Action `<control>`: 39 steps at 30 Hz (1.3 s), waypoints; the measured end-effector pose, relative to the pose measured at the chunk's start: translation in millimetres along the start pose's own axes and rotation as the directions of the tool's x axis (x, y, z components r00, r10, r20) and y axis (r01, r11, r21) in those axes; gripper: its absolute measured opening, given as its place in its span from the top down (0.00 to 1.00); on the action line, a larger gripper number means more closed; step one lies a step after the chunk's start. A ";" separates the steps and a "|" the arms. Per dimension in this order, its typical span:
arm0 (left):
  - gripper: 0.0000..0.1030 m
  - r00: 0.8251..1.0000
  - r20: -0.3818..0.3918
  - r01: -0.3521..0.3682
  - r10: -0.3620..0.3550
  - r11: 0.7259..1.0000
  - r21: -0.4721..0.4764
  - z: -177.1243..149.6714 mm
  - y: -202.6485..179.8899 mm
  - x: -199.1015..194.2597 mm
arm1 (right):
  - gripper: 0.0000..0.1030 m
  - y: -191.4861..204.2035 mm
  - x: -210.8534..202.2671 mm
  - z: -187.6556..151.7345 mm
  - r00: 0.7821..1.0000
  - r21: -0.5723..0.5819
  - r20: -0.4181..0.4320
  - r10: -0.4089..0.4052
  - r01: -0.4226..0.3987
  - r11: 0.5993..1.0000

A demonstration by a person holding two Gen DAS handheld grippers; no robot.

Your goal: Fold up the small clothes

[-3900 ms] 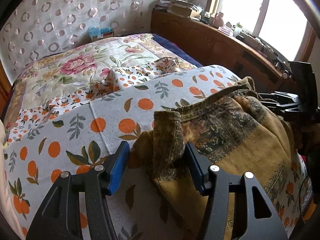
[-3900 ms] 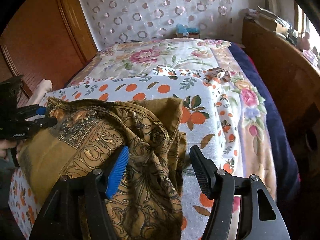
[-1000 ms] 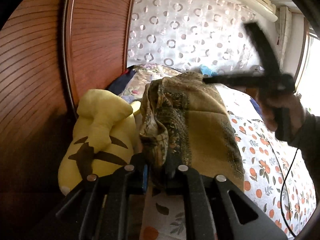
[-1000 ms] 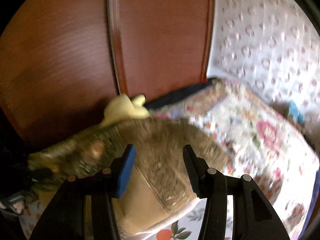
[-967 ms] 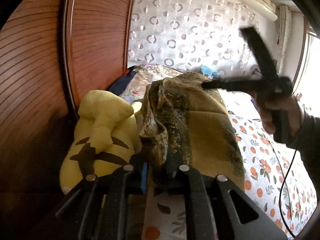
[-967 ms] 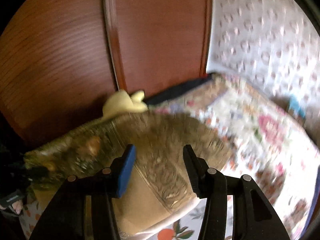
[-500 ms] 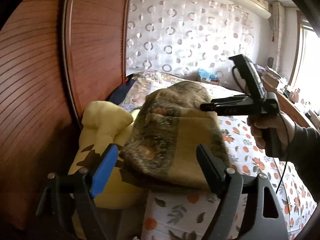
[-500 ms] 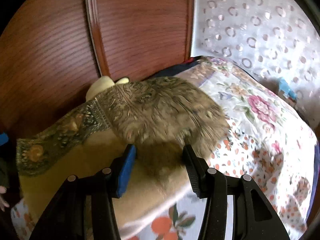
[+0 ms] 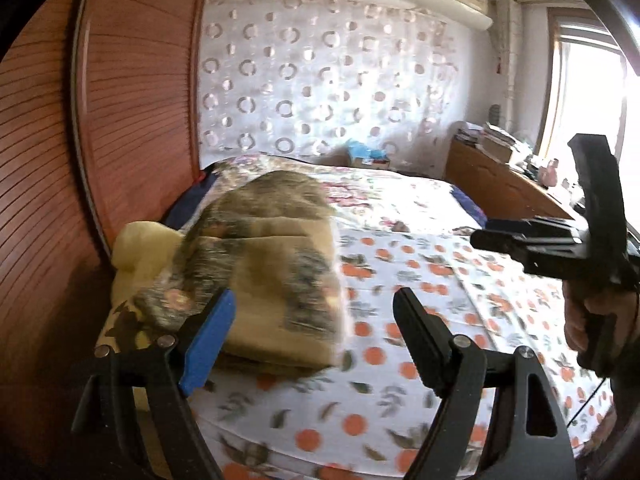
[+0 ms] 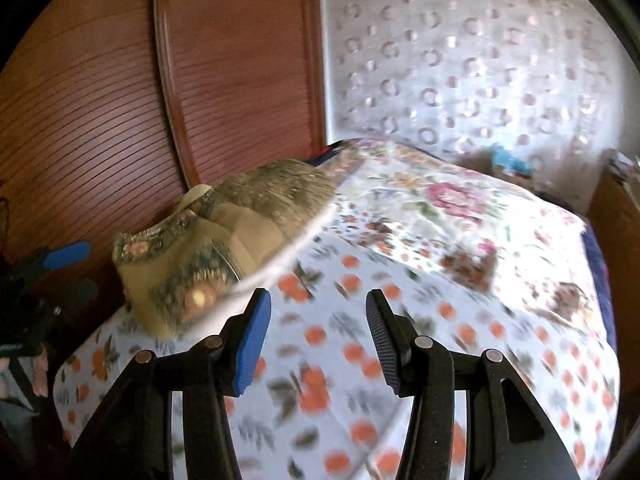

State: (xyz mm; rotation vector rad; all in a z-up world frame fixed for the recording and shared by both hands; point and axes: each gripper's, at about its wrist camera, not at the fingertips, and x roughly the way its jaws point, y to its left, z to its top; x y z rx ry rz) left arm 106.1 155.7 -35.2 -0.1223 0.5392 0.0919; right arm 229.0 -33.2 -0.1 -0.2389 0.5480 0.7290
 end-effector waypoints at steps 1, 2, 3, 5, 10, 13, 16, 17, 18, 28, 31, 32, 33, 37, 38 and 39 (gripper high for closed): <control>0.21 1.000 0.001 0.012 -0.012 1.000 0.006 -0.5 -6.9 -2.0 | 0.50 -0.2 -11.3 -7.2 1.000 0.005 0.007 -0.013 0.013 1.000; 0.21 1.000 0.003 0.023 -0.023 1.000 0.015 -1.0 -15.3 -4.4 | 0.47 0.0 -23.3 -14.0 1.000 0.012 0.011 -0.019 0.019 1.000; 0.21 1.000 0.004 0.030 -0.030 0.999 0.022 -1.1 -22.1 -6.6 | 0.46 0.6 -32.3 -20.2 1.000 0.020 0.016 -0.023 0.023 1.000; 0.21 0.999 0.010 0.047 -0.048 0.998 0.038 -0.8 -37.1 -10.8 | 0.43 -3.1 -52.4 -31.1 0.999 0.040 0.026 -0.041 0.040 0.998; 0.21 0.996 0.028 0.084 -0.085 0.995 0.060 0.1 -69.3 -26.7 | 0.28 -4.1 -103.0 -60.9 0.991 0.114 0.086 -0.100 0.090 0.989; 0.21 0.995 0.058 0.082 -0.087 0.993 0.086 3.4 -90.2 -41.6 | 0.26 -4.5 -134.5 -75.3 0.980 0.167 0.135 -0.147 0.124 0.978; 0.21 0.994 0.075 0.068 -0.076 0.992 0.107 5.0 -103.8 -52.4 | 0.26 -3.2 -164.7 -89.1 0.962 0.228 0.180 -0.207 0.164 0.960; 0.21 0.994 0.080 0.072 -0.081 0.991 0.111 6.4 -108.3 -55.6 | 0.26 -3.9 -173.9 -93.2 0.958 0.244 0.193 -0.214 0.164 0.956; 0.21 0.993 0.082 0.080 -0.089 0.990 0.113 7.2 -111.3 -57.8 | 0.26 -4.4 -182.7 -96.9 0.954 0.262 0.203 -0.219 0.163 0.951; 0.21 0.988 0.109 0.097 -0.109 0.989 0.113 12.9 -133.2 -77.1 | 0.26 13.9 -209.9 -113.1 0.914 0.286 0.251 -0.320 0.246 0.926; 0.21 0.988 0.115 0.087 -0.101 0.989 0.123 12.9 -137.4 -79.2 | 0.26 18.1 -205.3 -115.1 0.911 0.293 0.246 -0.331 0.256 0.921; 0.21 0.988 0.114 0.086 -0.101 0.988 0.125 13.3 -138.2 -79.2 | 0.26 17.6 -199.8 -114.1 0.910 0.295 0.245 -0.335 0.259 0.920; 0.21 0.988 0.115 0.084 -0.098 0.989 0.123 12.6 -139.0 -79.5 | 0.26 18.9 -198.6 -113.8 0.909 0.295 0.246 -0.337 0.261 0.919; 0.21 0.989 0.121 0.074 -0.088 0.990 0.121 12.7 -139.8 -81.5 | 0.26 19.6 -199.3 -112.5 0.907 0.297 0.249 -0.340 0.262 0.918; 0.21 0.989 0.121 0.073 -0.088 0.990 0.119 12.8 -139.6 -81.7 | 0.26 20.1 -199.1 -112.5 0.907 0.296 0.248 -0.341 0.264 0.918; 0.21 0.989 0.120 0.072 -0.087 0.990 0.119 12.5 -138.9 -81.2 | 0.26 19.8 -199.1 -112.5 0.906 0.296 0.250 -0.342 0.264 0.918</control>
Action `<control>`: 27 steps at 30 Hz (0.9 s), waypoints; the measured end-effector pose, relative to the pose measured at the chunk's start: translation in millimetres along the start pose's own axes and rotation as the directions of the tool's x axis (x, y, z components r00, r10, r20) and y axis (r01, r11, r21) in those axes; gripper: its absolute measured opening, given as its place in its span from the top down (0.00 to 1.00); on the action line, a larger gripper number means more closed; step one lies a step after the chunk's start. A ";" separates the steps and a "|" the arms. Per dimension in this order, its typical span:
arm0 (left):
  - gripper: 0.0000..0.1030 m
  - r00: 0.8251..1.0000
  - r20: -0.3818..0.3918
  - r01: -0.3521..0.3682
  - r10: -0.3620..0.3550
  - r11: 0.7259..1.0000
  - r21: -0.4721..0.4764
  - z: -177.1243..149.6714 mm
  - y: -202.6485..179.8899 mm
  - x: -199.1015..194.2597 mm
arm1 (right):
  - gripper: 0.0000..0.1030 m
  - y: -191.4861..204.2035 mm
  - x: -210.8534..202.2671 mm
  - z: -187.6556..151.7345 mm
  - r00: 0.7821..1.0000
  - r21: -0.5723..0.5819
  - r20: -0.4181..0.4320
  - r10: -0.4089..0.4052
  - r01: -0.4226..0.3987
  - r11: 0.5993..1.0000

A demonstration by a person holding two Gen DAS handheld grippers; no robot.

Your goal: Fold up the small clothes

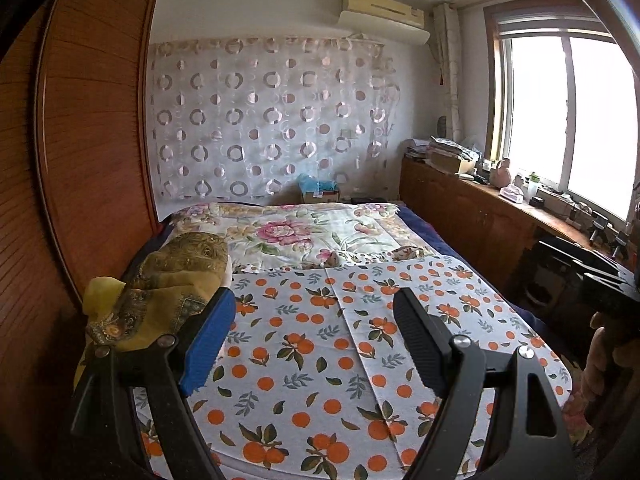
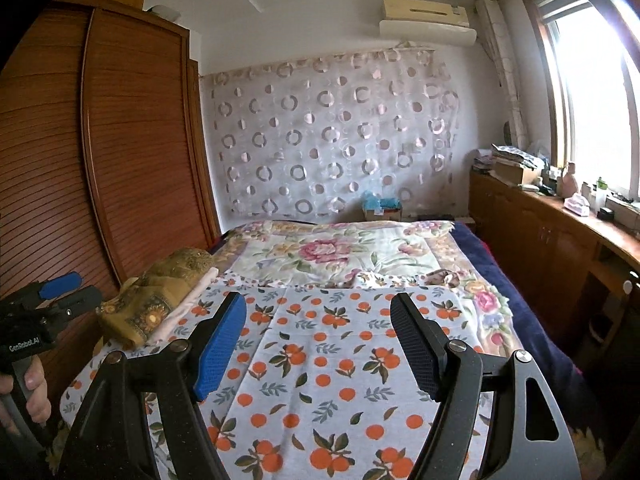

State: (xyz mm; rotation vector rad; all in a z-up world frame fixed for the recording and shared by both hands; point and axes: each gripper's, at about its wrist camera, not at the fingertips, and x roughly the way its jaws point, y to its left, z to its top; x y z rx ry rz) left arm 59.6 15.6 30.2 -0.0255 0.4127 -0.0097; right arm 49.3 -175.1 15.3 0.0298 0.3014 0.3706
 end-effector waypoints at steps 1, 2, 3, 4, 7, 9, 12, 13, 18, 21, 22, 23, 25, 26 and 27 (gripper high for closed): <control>0.21 1.000 0.000 -0.001 0.001 1.000 -0.001 0.1 0.9 -0.2 | 0.26 0.2 -0.6 0.1 1.000 -0.001 0.000 0.001 -0.001 1.000; 0.21 1.000 -0.001 -0.003 0.003 1.000 -0.002 0.1 0.9 -0.3 | 0.26 -0.9 -2.0 0.1 1.000 -0.002 0.001 0.002 -0.002 1.000; 0.21 1.000 -0.002 -0.006 0.006 1.000 -0.001 0.1 1.5 -0.2 | 0.26 -0.7 -2.5 0.1 1.000 -0.001 0.001 0.003 -0.003 1.000; 0.21 1.000 -0.003 -0.009 0.009 1.000 0.000 0.0 2.1 -0.5 | 0.26 -1.3 -2.1 -0.3 1.000 -0.002 0.002 0.002 -0.002 1.000; 0.21 1.000 -0.004 -0.010 0.010 1.000 -0.001 0.5 2.1 -1.1 | 0.26 -5.8 -2.1 1.0 1.000 -0.003 0.002 0.002 -0.002 1.000; 0.21 1.000 -0.002 -0.010 0.010 1.000 0.000 0.2 2.4 -1.4 | 0.26 -7.0 -2.6 1.2 1.000 -0.003 0.002 0.005 -0.005 1.000; 0.21 1.000 -0.003 -0.011 0.011 1.000 -0.001 0.2 2.6 -1.1 | 0.26 -6.5 -2.2 1.0 1.000 -0.004 0.002 0.004 -0.004 1.000; 0.21 1.000 -0.002 -0.011 0.011 1.000 -0.003 0.3 2.9 -1.4 | 0.26 -7.2 -2.1 1.4 1.000 -0.003 0.001 0.006 -0.006 1.000; 0.21 1.000 0.000 -0.010 0.010 1.000 -0.004 0.5 3.6 -1.7 | 0.26 -8.8 -2.1 1.8 1.000 -0.004 0.001 0.010 -0.010 1.000; 0.21 1.000 -0.002 -0.010 0.010 1.000 -0.003 0.4 3.7 -1.2 | 0.26 -9.3 -2.1 2.4 1.000 -0.004 0.001 0.011 -0.011 1.000; 0.21 1.000 -0.002 -0.009 0.009 1.000 -0.004 0.3 3.7 -1.6 | 0.26 -8.8 -1.9 2.1 1.000 -0.004 0.001 0.009 -0.009 1.000; 0.21 1.000 -0.002 -0.009 0.009 1.000 -0.003 0.4 3.8 -1.4 | 0.26 -9.2 -2.0 2.4 1.000 -0.004 0.001 0.011 -0.011 1.000; 0.21 1.000 -0.002 -0.009 0.009 1.000 -0.003 0.4 3.8 -1.6 | 0.26 -9.4 -1.7 2.6 1.000 -0.004 0.001 0.011 -0.011 1.000; 0.21 1.000 -0.002 -0.008 0.008 1.000 -0.003 0.4 3.9 -2.0 | 0.26 -9.5 -1.9 2.9 1.000 -0.005 0.001 0.013 -0.013 1.000; 0.21 1.000 -0.001 -0.008 0.008 1.000 -0.003 0.4 3.9 -1.8 | 0.26 -10.1 -0.8 2.9 1.000 -0.006 0.001 0.013 -0.013 1.000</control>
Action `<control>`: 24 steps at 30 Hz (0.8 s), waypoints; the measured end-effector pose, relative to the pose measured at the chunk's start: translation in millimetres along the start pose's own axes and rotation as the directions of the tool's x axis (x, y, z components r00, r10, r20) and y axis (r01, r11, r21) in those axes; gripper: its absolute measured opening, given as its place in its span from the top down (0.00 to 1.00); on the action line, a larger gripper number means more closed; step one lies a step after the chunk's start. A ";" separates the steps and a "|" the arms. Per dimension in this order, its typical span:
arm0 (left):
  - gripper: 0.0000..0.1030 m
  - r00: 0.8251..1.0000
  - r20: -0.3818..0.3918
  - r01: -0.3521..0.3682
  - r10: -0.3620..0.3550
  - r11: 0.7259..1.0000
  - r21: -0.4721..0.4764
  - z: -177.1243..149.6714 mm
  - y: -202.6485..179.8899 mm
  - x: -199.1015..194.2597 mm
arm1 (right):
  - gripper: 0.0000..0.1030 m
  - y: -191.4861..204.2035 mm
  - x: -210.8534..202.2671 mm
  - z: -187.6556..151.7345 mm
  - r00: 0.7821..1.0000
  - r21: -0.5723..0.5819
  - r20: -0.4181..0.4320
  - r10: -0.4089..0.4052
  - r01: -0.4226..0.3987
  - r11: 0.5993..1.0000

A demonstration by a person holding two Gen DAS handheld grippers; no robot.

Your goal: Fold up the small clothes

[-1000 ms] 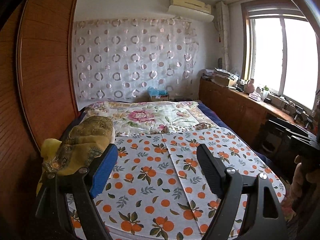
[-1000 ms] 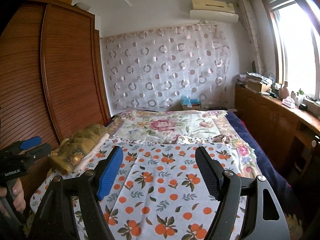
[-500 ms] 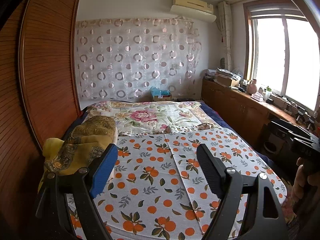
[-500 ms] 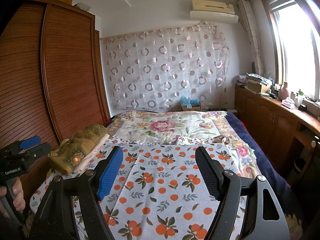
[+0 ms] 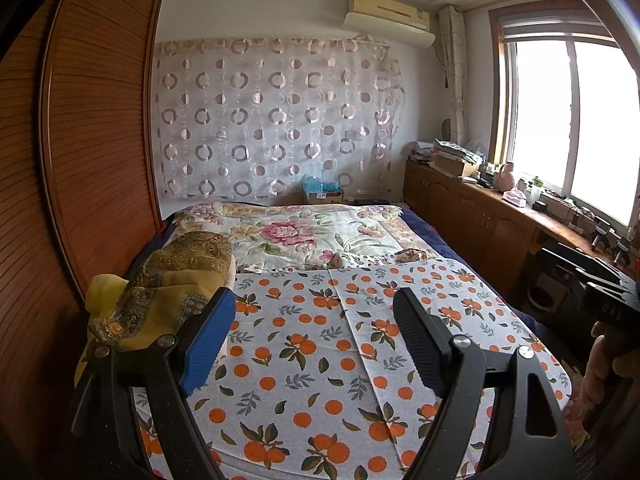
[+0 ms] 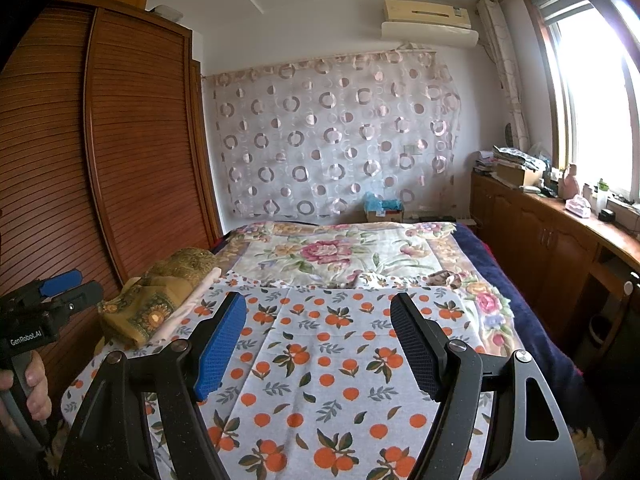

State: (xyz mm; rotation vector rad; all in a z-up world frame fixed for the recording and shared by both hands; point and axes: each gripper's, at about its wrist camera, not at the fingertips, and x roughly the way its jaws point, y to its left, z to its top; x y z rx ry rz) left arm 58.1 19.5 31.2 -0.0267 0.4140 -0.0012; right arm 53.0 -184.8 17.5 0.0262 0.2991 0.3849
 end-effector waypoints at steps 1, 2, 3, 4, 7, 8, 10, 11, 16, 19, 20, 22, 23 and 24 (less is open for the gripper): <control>0.21 1.000 0.000 -0.002 0.002 1.000 0.000 -0.1 -0.1 0.5 | 0.26 -0.7 0.1 0.7 1.000 0.000 0.001 0.000 0.000 1.000; 0.21 1.000 0.000 -0.002 0.002 1.000 0.000 0.0 0.0 0.2 | 0.26 -1.9 1.2 0.8 1.000 -0.001 0.001 0.000 0.000 1.000; 0.21 1.000 0.000 -0.001 0.001 1.000 0.000 -0.1 0.1 0.5 | 0.26 -2.7 1.6 1.3 1.000 0.000 0.000 0.001 -0.001 1.000; 0.21 1.000 0.000 -0.002 0.002 1.000 0.000 0.0 0.4 -0.1 | 0.26 -3.4 2.6 1.0 1.000 0.000 0.000 0.003 -0.003 1.000; 0.21 1.000 0.000 -0.001 0.001 1.000 -0.001 -0.1 0.2 0.3 | 0.26 -5.5 3.4 1.6 1.000 -0.002 0.000 0.005 -0.005 1.000; 0.21 1.000 0.001 -0.001 0.001 1.000 -0.001 -0.2 0.3 0.1 | 0.26 -6.2 4.1 1.7 1.000 -0.002 0.000 0.005 -0.005 1.000; 0.21 1.000 0.001 -0.001 0.001 1.000 0.000 -0.2 0.4 0.3 | 0.26 -6.7 4.2 1.6 1.000 -0.002 0.000 0.006 -0.006 1.000; 0.21 1.000 0.002 -0.001 0.001 1.000 0.001 0.0 0.5 -0.2 | 0.26 -6.8 4.1 1.6 1.000 -0.002 0.000 0.007 -0.007 1.000; 0.21 1.000 0.002 -0.001 0.001 1.000 0.000 -0.5 0.6 0.0 | 0.26 -10.0 6.0 1.9 1.000 0.000 0.002 0.011 -0.011 1.000; 0.21 1.000 0.001 -0.002 0.002 1.000 -0.001 -0.5 0.9 0.1 | 0.26 -11.2 6.8 1.0 1.000 0.000 0.002 0.012 -0.012 1.000; 0.21 1.000 0.001 -0.002 0.002 1.000 -0.001 -0.5 1.0 0.0 | 0.26 -11.1 6.8 0.7 1.000 -0.002 0.001 0.012 -0.012 1.000; 0.21 1.000 0.002 0.000 0.000 1.000 -0.003 -1.0 1.1 -0.3 | 0.26 -11.4 6.8 0.9 1.000 -0.001 0.003 0.011 -0.011 1.000; 0.21 1.000 0.004 -0.001 0.001 1.000 -0.003 -1.0 1.2 -0.3 | 0.26 -11.3 6.8 0.8 1.000 0.000 0.002 0.012 -0.012 1.000; 0.21 1.000 0.003 -0.001 0.001 1.000 -0.002 -1.1 1.0 0.1 | 0.26 -11.2 6.9 0.6 1.000 -0.001 0.002 0.011 -0.011 1.000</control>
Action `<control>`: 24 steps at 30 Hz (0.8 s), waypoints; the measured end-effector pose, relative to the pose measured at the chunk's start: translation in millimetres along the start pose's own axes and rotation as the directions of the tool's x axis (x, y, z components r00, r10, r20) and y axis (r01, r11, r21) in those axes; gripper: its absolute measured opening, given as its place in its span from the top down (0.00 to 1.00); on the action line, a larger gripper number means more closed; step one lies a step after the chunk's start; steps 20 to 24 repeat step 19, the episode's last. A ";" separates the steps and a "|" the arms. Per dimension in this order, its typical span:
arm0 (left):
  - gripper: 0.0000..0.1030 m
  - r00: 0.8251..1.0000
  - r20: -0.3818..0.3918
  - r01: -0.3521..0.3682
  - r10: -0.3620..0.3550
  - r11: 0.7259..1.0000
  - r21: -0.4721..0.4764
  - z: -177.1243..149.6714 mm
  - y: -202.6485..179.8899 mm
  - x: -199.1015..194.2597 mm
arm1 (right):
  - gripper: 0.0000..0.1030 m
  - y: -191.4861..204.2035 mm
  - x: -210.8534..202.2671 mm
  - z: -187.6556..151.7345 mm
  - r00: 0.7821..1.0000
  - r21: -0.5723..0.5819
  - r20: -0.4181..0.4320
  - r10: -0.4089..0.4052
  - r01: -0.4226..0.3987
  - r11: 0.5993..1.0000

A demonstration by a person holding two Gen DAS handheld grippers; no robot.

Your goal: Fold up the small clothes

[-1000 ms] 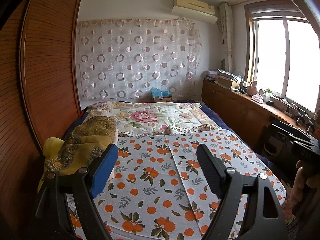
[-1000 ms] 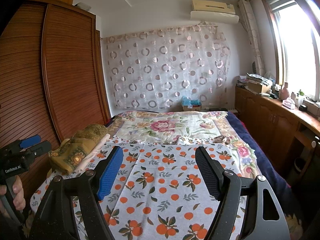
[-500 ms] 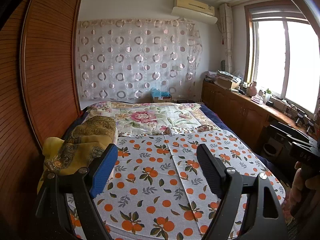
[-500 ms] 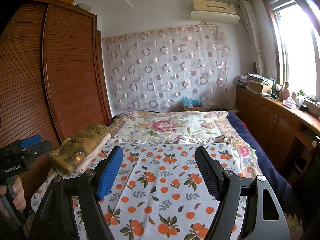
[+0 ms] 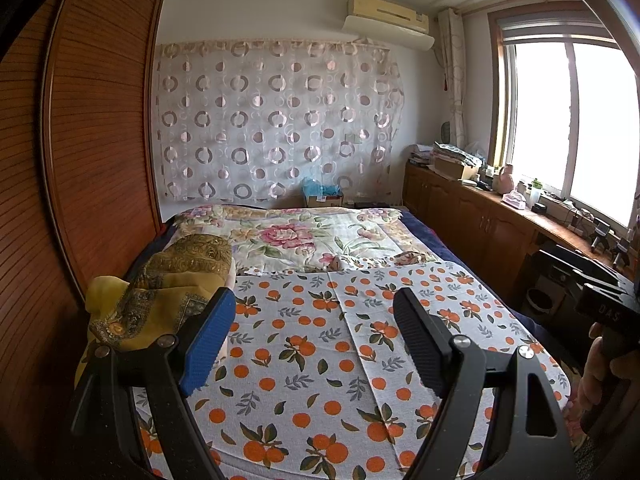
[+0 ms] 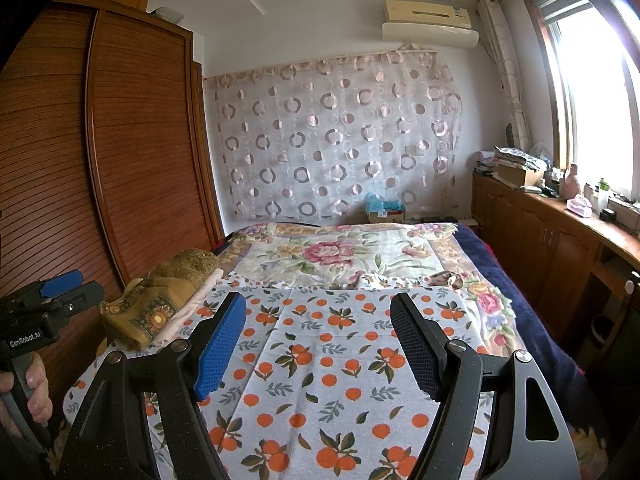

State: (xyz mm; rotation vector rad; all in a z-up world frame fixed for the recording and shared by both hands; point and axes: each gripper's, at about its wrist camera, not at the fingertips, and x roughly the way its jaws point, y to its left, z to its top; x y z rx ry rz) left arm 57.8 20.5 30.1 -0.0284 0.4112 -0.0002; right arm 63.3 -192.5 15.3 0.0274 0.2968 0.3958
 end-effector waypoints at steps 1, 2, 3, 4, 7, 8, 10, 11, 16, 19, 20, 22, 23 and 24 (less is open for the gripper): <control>0.21 1.000 -0.001 0.000 0.000 1.000 0.001 -0.1 0.2 0.4 | 0.26 -0.2 0.0 0.1 1.000 0.000 0.001 0.000 0.000 1.000; 0.21 1.000 -0.001 0.000 0.000 1.000 0.001 -0.2 0.3 0.3 | 0.26 0.0 0.1 0.0 1.000 0.000 0.000 0.000 0.000 1.000; 0.21 1.000 -0.002 0.001 -0.001 1.000 0.001 -0.2 0.4 0.3 | 0.26 -0.2 0.2 -0.1 1.000 0.000 0.000 0.001 -0.001 1.000; 0.21 1.000 -0.001 0.000 0.000 1.000 0.000 -0.4 0.3 0.5 | 0.26 -0.3 0.3 0.0 1.000 0.000 0.000 0.001 -0.001 1.000; 0.21 1.000 -0.001 0.000 0.000 1.000 0.000 -0.5 0.8 0.0 | 0.26 -0.3 0.4 -0.1 1.000 0.000 0.000 0.001 -0.001 1.000; 0.21 1.000 -0.001 0.000 0.000 1.000 0.000 -0.6 0.6 0.3 | 0.26 -1.3 0.6 0.2 1.000 -0.001 -0.001 0.002 -0.002 1.000; 0.21 1.000 0.000 0.001 -0.001 1.000 0.000 -0.7 0.8 0.0 | 0.26 -1.5 0.6 0.3 1.000 0.000 0.000 0.003 -0.003 1.000; 0.21 1.000 0.000 0.001 -0.001 1.000 0.001 -0.8 0.7 0.3 | 0.26 -2.2 0.8 0.6 1.000 -0.001 0.001 0.002 -0.002 1.000; 0.21 1.000 0.001 0.000 0.000 1.000 0.001 -1.1 0.8 0.6 | 0.26 -3.1 0.8 0.6 1.000 -0.002 0.001 0.004 -0.004 1.000; 0.21 1.000 -0.001 0.002 -0.002 1.000 -0.001 -1.4 1.3 0.2 | 0.26 -2.6 1.1 0.3 1.000 -0.001 0.000 0.003 -0.003 1.000; 0.21 1.000 -0.001 0.002 -0.002 1.000 -0.001 -1.4 1.3 0.2 | 0.26 -2.6 1.1 0.3 1.000 -0.001 0.000 0.003 -0.003 1.000; 0.21 1.000 -0.001 0.002 -0.002 1.000 -0.001 -1.4 1.3 0.2 | 0.26 -2.6 1.1 0.3 1.000 -0.001 0.000 0.003 -0.003 1.000; 0.21 1.000 -0.001 0.002 -0.002 1.000 -0.001 -1.4 1.3 0.2 | 0.26 -2.6 1.1 0.3 1.000 -0.001 0.000 0.003 -0.003 1.000; 0.21 1.000 -0.001 0.002 -0.002 1.000 -0.001 -1.4 1.3 0.2 | 0.26 -2.6 1.1 0.3 1.000 -0.001 0.000 0.003 -0.003 1.000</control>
